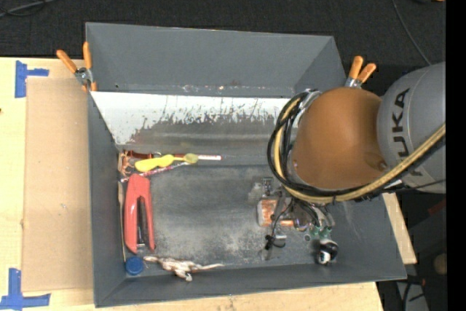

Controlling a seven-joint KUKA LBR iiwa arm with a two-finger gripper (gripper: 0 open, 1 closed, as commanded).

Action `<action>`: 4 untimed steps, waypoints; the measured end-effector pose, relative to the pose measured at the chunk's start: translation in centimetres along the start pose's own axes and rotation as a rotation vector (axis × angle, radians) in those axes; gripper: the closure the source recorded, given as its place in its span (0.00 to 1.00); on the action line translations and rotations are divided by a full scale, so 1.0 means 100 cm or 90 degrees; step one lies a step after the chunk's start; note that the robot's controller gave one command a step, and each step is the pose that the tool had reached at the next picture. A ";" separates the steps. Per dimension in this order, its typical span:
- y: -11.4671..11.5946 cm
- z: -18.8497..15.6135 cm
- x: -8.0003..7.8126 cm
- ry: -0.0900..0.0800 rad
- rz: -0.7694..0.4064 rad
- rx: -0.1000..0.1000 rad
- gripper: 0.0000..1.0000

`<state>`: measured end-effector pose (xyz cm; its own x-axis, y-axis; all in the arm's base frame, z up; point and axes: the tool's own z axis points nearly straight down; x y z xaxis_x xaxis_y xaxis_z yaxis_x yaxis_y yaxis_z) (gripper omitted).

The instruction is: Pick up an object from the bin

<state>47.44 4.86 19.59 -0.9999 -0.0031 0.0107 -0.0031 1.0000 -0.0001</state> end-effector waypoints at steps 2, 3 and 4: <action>-0.028 0.021 -0.043 -0.007 -0.056 -0.001 0.00; -0.061 0.021 -0.094 -0.009 -0.045 -0.001 0.00; -0.139 0.068 -0.031 0.004 -0.014 0.000 0.00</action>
Offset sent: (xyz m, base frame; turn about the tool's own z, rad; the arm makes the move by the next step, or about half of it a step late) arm 0.0661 -0.0475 -0.0390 -0.1380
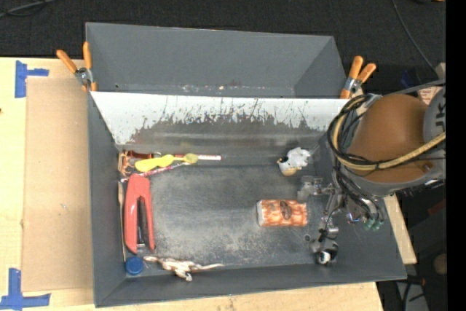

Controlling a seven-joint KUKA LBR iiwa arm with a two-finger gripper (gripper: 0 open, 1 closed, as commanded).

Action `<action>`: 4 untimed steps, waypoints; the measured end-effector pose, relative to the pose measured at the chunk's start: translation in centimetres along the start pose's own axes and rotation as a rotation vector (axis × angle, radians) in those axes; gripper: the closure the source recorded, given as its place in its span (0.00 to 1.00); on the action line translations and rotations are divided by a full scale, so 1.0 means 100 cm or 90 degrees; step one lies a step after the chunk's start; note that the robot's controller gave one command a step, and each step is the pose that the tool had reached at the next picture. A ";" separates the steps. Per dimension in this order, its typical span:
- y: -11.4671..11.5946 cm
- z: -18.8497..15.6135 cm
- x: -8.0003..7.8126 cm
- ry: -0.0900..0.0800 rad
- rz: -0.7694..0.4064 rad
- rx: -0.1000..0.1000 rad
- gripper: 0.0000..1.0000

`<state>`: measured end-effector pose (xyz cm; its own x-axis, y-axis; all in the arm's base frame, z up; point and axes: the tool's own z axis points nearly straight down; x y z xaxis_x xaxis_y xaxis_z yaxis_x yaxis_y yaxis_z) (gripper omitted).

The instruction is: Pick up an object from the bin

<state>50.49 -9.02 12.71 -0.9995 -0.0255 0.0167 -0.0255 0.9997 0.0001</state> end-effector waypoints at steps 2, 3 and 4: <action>0.029 0.057 -0.024 -0.006 0.152 -0.001 1.00; 0.029 0.057 -0.024 -0.007 0.153 -0.001 1.00; 0.030 -0.008 -0.016 -0.002 0.134 -0.002 1.00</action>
Offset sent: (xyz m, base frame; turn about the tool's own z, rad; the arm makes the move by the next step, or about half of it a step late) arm 0.0224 0.0283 -0.0571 0.2404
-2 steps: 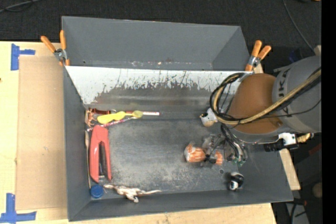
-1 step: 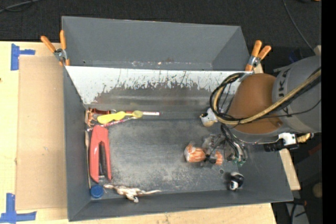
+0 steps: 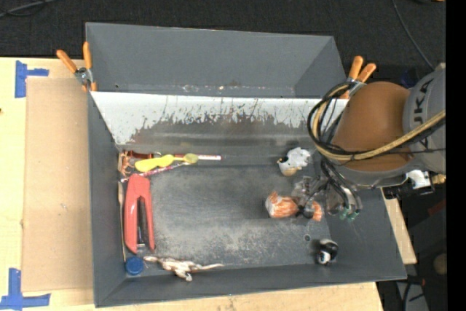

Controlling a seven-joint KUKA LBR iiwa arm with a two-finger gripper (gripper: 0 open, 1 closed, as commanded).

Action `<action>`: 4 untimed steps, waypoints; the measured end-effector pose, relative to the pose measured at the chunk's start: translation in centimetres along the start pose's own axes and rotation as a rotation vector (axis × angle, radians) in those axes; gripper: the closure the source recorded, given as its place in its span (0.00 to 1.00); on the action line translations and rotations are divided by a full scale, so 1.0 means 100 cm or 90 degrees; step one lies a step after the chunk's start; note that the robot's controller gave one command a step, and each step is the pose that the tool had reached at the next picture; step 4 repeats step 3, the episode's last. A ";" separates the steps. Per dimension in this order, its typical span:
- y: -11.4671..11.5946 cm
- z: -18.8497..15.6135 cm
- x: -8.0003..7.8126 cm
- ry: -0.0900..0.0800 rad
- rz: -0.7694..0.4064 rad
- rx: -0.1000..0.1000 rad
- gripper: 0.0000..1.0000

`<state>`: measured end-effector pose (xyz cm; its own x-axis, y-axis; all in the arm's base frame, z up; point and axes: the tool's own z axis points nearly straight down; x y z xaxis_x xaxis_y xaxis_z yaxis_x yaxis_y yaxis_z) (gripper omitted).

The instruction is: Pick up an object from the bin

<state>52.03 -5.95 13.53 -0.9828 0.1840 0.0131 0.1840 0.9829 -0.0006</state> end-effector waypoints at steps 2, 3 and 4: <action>0.005 -0.014 -0.010 -0.001 -0.132 0.000 1.00; -0.001 -0.044 -0.011 0.003 -0.226 -0.001 1.00; -0.001 -0.044 -0.011 0.003 -0.226 -0.001 1.00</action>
Offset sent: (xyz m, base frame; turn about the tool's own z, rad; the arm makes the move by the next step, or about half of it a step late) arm 0.0138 0.0155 -0.0653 -0.5682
